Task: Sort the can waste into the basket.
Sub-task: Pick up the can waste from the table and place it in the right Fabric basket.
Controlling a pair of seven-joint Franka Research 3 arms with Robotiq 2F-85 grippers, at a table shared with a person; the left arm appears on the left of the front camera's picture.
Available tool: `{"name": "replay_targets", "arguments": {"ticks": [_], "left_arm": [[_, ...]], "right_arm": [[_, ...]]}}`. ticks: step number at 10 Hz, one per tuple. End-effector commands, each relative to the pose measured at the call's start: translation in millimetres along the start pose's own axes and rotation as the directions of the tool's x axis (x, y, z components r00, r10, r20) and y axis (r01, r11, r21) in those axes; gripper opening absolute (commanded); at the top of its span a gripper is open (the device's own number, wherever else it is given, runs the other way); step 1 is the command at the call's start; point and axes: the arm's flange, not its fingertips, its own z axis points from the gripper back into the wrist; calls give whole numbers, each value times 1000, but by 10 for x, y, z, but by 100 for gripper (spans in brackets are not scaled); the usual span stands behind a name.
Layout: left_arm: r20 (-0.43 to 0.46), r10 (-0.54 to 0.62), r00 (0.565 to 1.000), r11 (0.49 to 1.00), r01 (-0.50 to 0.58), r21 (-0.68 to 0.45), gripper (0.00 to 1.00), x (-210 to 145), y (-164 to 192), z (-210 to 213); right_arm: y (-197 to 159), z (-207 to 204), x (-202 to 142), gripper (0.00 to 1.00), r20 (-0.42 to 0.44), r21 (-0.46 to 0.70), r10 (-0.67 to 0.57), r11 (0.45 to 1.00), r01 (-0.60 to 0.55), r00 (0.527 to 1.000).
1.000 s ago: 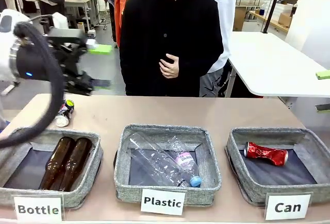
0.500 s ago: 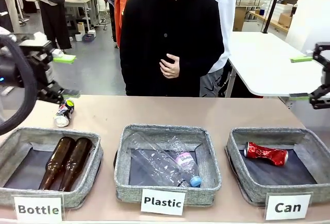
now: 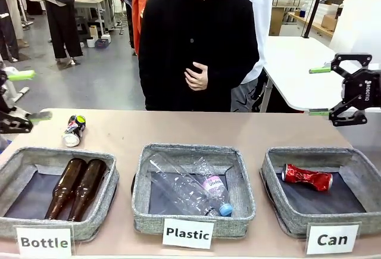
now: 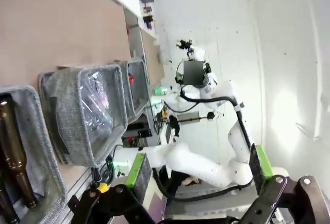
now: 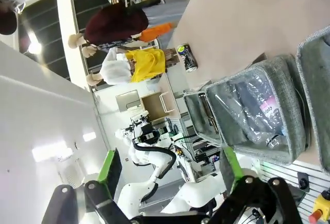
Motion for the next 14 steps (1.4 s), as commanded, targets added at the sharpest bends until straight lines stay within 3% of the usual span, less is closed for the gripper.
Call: {"name": "replay_targets", "arguments": {"ticks": [1, 7, 8, 9, 10, 11, 12, 14], "left_arm": [[-74, 14, 997, 1000, -13, 19, 100, -9, 15, -237], [-74, 11, 997, 1000, -10, 18, 100, -21, 46, -280], [12, 71, 997, 981, -72, 179, 100, 332, -59, -166], [13, 179, 984, 915, -171, 366, 100, 723, -155, -97], [85, 159, 984, 805, -179, 566, 100, 1055, -244, -76], [136, 113, 984, 612, -177, 771, 100, 1282, -327, -157], [113, 123, 986, 433, -156, 888, 100, 1443, -338, -256], [151, 57, 987, 102, -156, 982, 100, 1695, -198, -395]], "right_arm": [[35, 65, -41, 100, 1, 2, 13, 1000, -13, 1000], [35, 65, -41, 100, 1, 2, 13, 1000, -13, 1000], [35, 65, -41, 100, 1, 2, 13, 1000, -13, 1000], [35, 65, -41, 100, 1, 2, 13, 1000, -13, 1000], [35, 65, -41, 100, 1, 2, 13, 1000, -13, 1000], [35, 65, -41, 100, 1, 2, 13, 1000, -13, 1000], [35, 65, -41, 100, 1, 2, 13, 1000, -13, 1000], [35, 65, -41, 100, 1, 2, 13, 1000, -13, 1000]]}}
